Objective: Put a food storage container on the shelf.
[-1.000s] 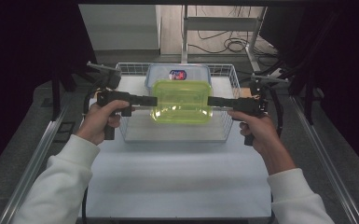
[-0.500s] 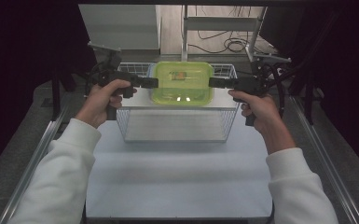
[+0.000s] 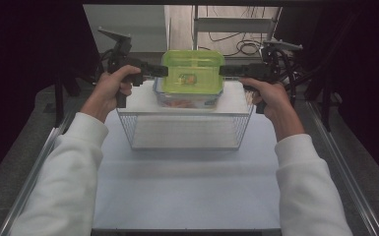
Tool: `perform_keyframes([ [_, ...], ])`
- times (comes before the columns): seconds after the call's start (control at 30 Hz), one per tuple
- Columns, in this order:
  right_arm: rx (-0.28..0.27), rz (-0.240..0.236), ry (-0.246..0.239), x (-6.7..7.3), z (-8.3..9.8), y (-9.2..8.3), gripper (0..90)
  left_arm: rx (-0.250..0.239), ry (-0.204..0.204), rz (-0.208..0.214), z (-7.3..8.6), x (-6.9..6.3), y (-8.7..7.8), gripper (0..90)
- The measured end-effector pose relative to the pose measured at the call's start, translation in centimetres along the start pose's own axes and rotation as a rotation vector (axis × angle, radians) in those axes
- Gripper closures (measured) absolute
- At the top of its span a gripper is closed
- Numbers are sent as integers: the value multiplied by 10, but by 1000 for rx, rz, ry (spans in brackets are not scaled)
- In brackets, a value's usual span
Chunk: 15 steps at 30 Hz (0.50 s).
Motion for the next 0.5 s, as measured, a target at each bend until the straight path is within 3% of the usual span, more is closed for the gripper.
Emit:
perform_keyframes([
  [0.1,-1,12,10,-8,-10,6,822,3,-16,0,-7,11,1,792],
  [0.5,-28,4,51,-24,-21,15,803,-29,-50,16,-16,20,0,787],
])
Point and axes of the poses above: each handheld gripper's, and its own axes: y roughly forward along the jaws, z roughly out of its underside, x roughly to its left, the point moved 7 cm from there along y, roughly forward along the jaws, and after that the axes turned 15 degrees about x, right-handed, at the moved point
